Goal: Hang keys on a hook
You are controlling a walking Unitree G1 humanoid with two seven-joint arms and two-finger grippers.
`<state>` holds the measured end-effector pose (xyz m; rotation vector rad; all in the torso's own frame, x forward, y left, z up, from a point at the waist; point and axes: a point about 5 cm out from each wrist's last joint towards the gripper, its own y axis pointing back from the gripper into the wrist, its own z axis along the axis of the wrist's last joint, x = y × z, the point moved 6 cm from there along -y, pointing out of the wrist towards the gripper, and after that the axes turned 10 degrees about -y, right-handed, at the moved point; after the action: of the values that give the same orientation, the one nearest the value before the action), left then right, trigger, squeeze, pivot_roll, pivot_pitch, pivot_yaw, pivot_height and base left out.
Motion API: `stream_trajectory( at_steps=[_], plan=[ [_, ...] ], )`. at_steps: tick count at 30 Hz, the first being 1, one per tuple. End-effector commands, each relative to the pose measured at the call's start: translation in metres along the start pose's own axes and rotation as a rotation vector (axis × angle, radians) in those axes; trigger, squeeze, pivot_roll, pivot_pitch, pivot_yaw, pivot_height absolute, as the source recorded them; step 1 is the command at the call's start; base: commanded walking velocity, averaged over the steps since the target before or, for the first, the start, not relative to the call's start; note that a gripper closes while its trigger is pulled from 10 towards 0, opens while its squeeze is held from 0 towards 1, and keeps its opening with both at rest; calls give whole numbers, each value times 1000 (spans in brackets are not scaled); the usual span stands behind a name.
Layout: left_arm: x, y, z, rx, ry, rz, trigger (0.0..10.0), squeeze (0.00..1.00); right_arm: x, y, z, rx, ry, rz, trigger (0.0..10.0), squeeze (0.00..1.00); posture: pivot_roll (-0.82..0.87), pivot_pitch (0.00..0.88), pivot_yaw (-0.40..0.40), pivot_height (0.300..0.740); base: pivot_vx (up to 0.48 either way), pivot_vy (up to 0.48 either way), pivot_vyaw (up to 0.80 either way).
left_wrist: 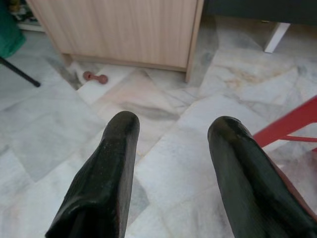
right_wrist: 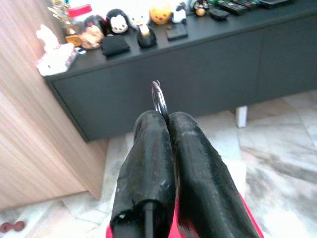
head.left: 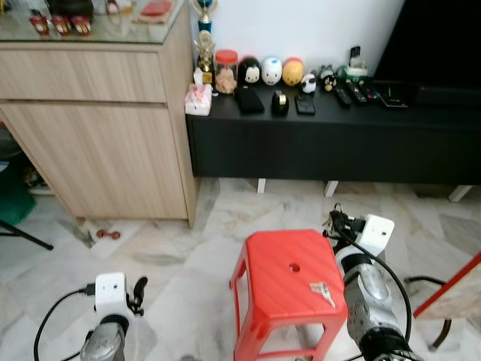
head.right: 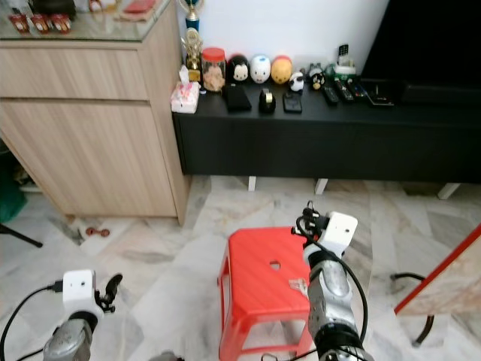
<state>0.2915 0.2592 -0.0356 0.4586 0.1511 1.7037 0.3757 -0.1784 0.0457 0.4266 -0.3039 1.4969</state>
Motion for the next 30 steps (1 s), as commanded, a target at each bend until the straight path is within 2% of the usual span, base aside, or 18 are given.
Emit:
stream_trajectory(
  at_steps=[1,5,9,13,17,18,20,30],
  plan=[
    [-1,2,-8,29,-7,-2,10000,0,-3,1,-1,6,8,-10,10000,0,188,0,-72,740,0,0,0],
    [1,8,-26,94,-19,-6,10000,0,-7,-1,0,5,-10,-35,10000,0,196,0,-67,740,0,0,0],
    [2,13,-40,152,-41,-14,10000,0,-5,-3,4,-4,-13,-33,10000,0,193,0,-64,740,0,0,0],
    [3,26,-66,259,-52,-14,10000,0,-8,-5,6,-8,-20,-51,10000,0,190,0,-61,740,0,0,0],
    [4,29,-72,283,-47,-10,10000,0,-9,-5,5,-3,-19,-60,10000,0,191,0,-61,740,0,0,0],
    [3,38,-87,340,-44,-15,10000,0,-7,-4,2,0,-23,-56,10000,0,199,0,-64,740,0,0,0],
    [3,46,-98,382,-33,-6,10000,0,-3,-3,-2,7,-27,-47,10000,0,197,0,-63,740,0,0,0],
    [-2,63,-118,446,-21,-8,10000,0,-3,-1,-7,19,-33,-55,10000,0,203,0,-63,740,0,0,0]
  ],
)
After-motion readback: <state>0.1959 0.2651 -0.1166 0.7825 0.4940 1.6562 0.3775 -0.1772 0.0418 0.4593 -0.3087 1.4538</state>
